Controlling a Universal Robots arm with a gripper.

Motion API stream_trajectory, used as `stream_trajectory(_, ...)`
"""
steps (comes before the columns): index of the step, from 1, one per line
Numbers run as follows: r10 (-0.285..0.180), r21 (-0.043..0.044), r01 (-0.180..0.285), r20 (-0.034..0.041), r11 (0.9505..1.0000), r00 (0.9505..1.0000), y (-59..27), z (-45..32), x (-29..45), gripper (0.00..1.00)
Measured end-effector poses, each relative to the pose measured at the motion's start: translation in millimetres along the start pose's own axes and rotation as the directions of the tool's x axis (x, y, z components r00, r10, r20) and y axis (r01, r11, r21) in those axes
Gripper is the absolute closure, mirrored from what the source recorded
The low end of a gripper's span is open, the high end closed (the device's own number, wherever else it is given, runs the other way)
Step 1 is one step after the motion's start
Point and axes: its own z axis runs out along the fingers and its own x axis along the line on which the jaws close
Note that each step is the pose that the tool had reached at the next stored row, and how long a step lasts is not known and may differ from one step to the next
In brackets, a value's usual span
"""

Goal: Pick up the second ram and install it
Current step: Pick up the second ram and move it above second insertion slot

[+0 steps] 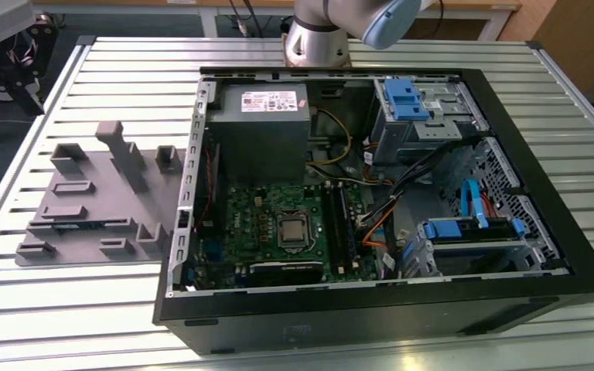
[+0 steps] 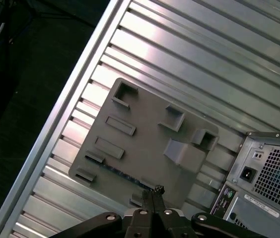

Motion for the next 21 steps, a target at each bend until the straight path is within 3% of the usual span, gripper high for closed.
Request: stream_trajectory(21, -0.025, -0.0006, 0.025, -0.0011, 0.9997, 0.9997, 0.0, 0.0, 0.0, 0.89)
